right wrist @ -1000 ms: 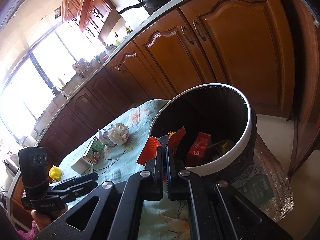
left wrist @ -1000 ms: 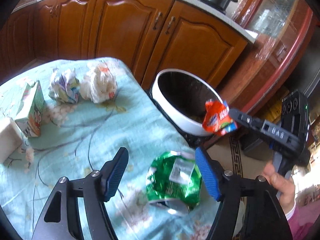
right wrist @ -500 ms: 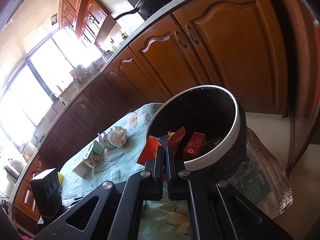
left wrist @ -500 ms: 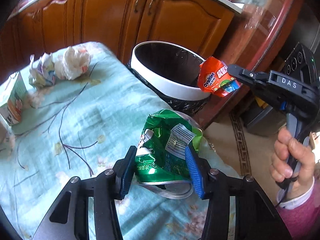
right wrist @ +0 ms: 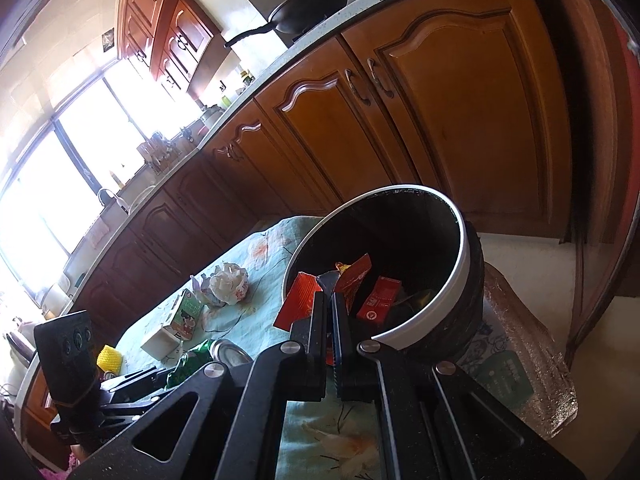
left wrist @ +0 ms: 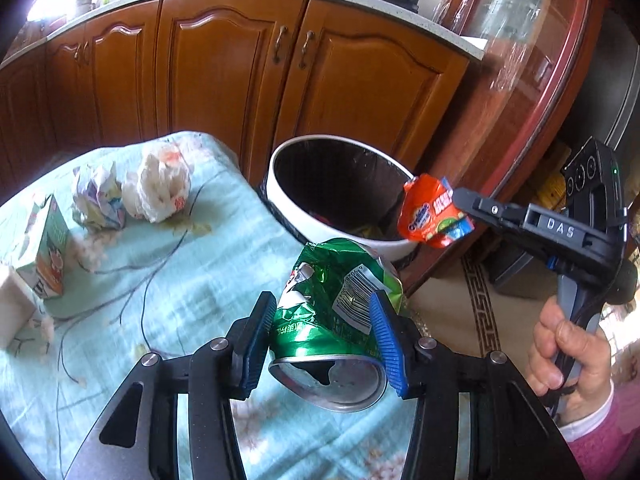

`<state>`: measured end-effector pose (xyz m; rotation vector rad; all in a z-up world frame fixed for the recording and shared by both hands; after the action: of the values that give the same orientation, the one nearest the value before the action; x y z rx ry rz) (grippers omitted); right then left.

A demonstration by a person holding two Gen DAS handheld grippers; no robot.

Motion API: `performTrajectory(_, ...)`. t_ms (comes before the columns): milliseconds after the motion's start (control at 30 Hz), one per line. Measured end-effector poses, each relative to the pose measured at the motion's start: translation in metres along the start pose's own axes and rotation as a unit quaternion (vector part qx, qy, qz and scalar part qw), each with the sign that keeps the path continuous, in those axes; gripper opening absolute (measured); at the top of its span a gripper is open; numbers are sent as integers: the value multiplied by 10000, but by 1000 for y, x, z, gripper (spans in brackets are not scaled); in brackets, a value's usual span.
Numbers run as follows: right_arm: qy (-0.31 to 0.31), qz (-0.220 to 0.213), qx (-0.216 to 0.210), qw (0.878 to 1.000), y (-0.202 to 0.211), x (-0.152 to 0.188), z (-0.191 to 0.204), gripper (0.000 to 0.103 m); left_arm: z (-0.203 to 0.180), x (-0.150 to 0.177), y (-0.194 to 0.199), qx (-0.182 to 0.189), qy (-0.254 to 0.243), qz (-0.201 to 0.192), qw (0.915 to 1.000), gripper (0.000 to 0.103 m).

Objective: Collect trash
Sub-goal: 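Carry the can and snack bag with both grippers over the bin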

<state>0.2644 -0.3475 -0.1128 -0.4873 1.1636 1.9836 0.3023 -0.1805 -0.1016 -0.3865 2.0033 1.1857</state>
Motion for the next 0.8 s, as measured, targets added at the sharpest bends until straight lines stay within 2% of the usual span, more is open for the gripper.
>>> performTrajectory(333,138,-47,127,9998,-10,-19,-8,2,-2,-40,-24,-30,-35,-211,9998,47)
performTrajectory(800,377,164,448,9982,-39,-33,-35,2,-9,-77,-96,-284,-121,-67,9995,47)
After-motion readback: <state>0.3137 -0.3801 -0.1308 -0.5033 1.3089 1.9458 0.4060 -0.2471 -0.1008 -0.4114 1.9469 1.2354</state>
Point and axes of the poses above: each gripper's, at about its wrist camera, not at the fingertips, and y roughly against the way its jaws point, z to its left, x to its underside, the point moved 10 cm from there along -y, roughly the way its jaws point, and after that the axes turned 7 degrees about -z, right-handed, at the moved point
